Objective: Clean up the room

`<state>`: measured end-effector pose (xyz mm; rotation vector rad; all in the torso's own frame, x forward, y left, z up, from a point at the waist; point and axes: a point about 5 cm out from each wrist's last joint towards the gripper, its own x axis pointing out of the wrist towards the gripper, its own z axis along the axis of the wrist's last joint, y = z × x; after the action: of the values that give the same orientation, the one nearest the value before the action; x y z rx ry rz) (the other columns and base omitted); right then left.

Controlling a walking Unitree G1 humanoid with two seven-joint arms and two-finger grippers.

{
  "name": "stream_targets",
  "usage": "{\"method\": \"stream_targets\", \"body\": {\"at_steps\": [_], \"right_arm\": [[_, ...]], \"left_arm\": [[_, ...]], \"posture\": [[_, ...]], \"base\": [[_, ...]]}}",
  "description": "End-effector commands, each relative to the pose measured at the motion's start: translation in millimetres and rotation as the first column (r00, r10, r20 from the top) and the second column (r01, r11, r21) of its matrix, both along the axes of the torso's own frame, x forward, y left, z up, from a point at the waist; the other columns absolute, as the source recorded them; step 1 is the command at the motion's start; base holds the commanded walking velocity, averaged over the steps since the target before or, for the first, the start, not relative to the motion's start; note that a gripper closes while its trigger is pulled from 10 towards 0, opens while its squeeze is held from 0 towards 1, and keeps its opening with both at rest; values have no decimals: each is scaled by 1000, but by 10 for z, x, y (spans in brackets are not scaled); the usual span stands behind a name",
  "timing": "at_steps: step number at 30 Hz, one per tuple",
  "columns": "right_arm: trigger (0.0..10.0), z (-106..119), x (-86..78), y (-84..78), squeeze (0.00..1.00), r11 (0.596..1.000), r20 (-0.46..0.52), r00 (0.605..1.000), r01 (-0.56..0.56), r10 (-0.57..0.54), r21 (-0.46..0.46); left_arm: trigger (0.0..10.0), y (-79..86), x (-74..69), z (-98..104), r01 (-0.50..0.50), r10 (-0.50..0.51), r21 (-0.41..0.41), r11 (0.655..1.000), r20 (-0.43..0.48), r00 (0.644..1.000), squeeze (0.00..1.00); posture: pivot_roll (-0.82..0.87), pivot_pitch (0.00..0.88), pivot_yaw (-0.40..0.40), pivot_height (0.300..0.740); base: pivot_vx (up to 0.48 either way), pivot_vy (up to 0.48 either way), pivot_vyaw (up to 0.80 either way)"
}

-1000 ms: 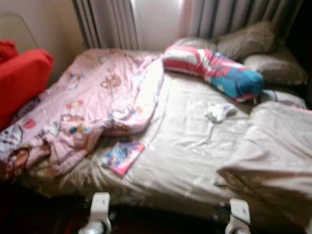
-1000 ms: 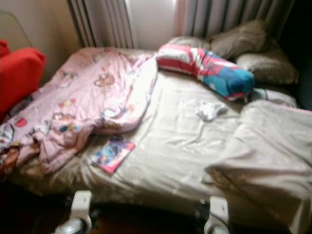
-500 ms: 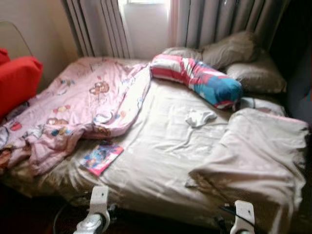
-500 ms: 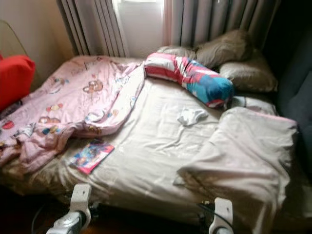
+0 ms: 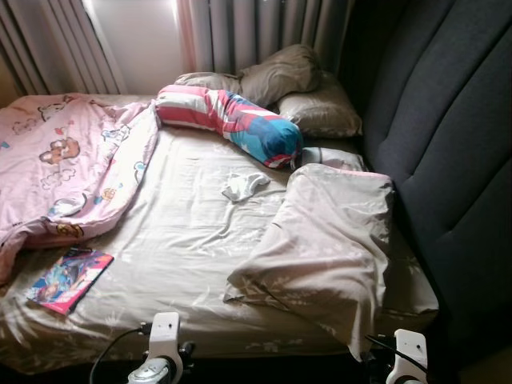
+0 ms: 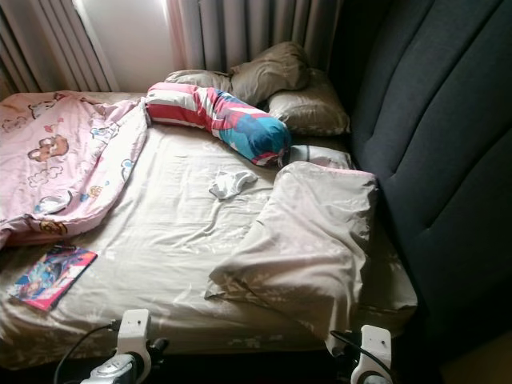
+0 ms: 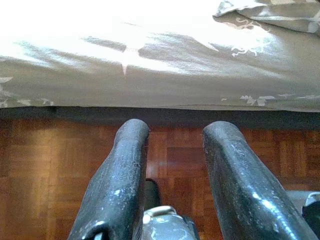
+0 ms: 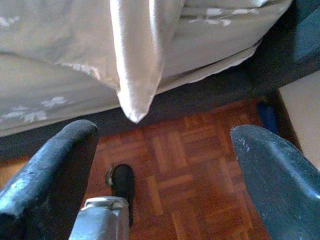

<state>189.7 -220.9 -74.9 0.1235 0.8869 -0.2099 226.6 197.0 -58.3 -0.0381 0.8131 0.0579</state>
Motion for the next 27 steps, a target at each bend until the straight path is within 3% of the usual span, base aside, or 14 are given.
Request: {"method": "stream_targets", "body": {"at_steps": [1, 14, 27], "right_arm": [[10000, 3, 40, 88, 0, 1000, 13, 1000, -5, 5, 24], [10000, 4, 47, 109, 0, 999, 17, 1000, -27, 26, 37], [10000, -11, 42, 172, 0, 996, 7, 997, -72, 72, 45]], "left_arm": [[10000, 102, -32, -5, -26, 26, 15, 1000, -15, 1000, 0], [10000, 151, 23, 38, -20, 20, 46, 999, -5, 1000, 0], [10000, 224, -109, -27, -32, 34, 75, 997, -35, 999, 0]], "posture": [[7, 0, -8, 740], [14, 0, -2, 740], [14, 0, 22, 740]], "base": [[0, 0, 0], [0, 0, 0], [0, 0, 0]]}}
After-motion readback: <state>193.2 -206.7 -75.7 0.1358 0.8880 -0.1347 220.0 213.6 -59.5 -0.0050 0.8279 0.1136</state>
